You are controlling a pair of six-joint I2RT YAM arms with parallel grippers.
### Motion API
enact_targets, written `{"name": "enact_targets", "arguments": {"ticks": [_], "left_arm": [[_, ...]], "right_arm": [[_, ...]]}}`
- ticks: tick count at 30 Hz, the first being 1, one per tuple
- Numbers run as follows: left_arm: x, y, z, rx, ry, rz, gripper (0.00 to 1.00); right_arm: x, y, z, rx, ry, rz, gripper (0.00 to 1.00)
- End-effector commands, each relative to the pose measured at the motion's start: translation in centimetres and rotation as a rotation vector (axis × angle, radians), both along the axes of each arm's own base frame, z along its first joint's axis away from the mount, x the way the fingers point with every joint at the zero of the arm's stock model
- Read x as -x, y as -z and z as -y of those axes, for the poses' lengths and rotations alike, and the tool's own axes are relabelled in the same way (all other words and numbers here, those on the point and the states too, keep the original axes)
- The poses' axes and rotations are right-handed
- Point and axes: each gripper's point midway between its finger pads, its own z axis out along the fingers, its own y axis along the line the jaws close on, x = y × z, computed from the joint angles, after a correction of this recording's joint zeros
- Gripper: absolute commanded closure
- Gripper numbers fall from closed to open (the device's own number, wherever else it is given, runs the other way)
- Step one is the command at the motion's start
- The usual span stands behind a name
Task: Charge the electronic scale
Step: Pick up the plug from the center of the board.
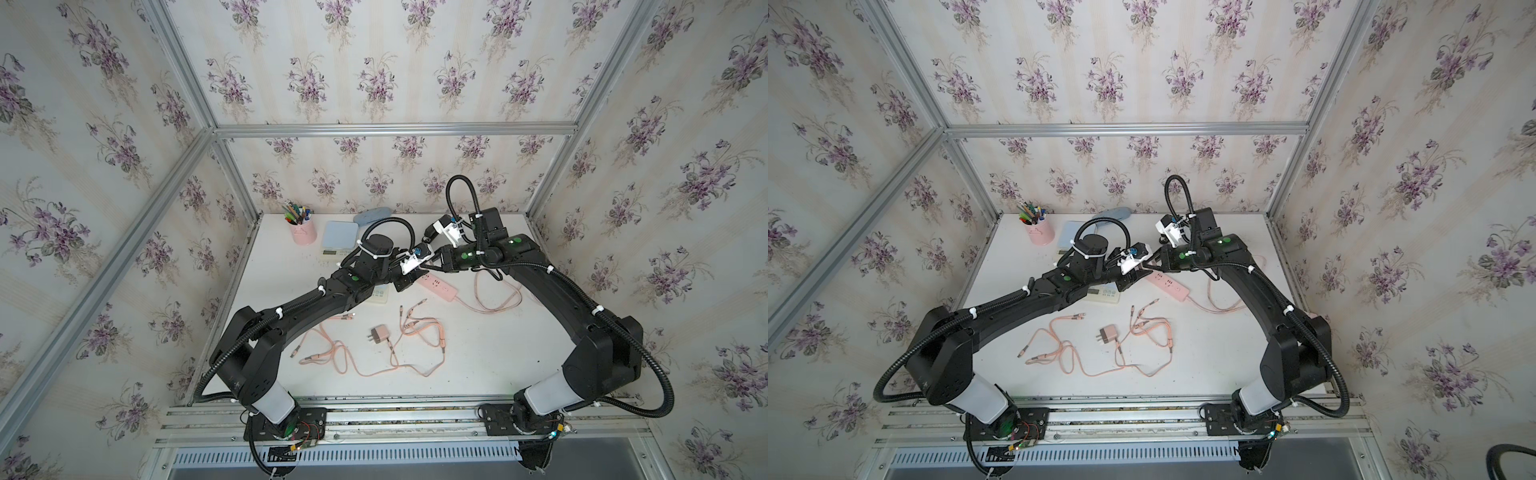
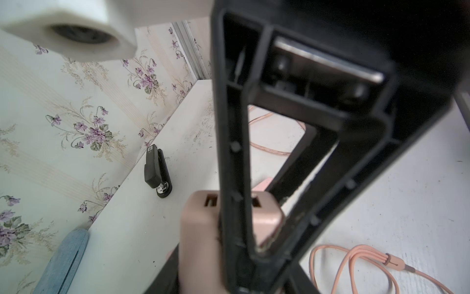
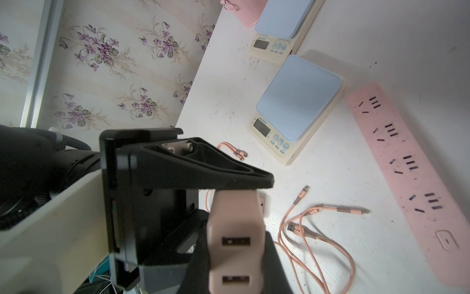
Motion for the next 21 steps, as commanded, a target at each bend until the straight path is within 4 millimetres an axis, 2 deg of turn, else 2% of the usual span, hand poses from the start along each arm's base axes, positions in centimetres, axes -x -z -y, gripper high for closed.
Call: {"name": "enact_targets", "arguments": {"ticks": [1, 3, 4, 8, 11, 14, 16, 21], "left_arm": [[0.0, -1.4, 0.3, 0.032, 0.008, 0.049, 0.31], [-0.2, -1.5, -0.2, 0.048, -0.017, 0.016, 0.17], [-0.4, -1.5, -0.6, 0.064, -0.036, -0.010, 0.14], [-1.1, -1.2, -2.1, 0.149, -0.085, -0.157, 0.13], [-1.2, 0.1, -2.5, 0.157, -0.106, -0.244, 0.13], [-1.0, 1.9, -2.5, 0.142, -0.117, -0.319, 0.14], [-0.9, 2.9, -2.3, 0.145, -0.119, -0.366, 0.14], [-1.1, 5.3, -1.4, 0.119, -0.108, -0.463, 0.15]], "right_arm": [[-0.9, -0.4, 0.1, 0.042, 0.008, 0.076, 1.00], [-2.0, 0.2, 1.8, 0.174, 0.038, 0.150, 1.00], [-2.6, 0.5, 2.7, 0.254, 0.043, 0.190, 1.00], [-4.9, 3.0, 6.1, 0.558, 0.007, 0.280, 1.00], [-6.7, 6.3, 7.9, 0.750, -0.056, 0.266, 1.00], [-8.5, 9.3, 8.7, 0.861, -0.102, 0.240, 1.00], [-9.7, 10.8, 8.3, 0.884, -0.135, 0.233, 1.00], [-11.7, 12.7, 7.2, 0.890, -0.231, 0.244, 1.00]]}}
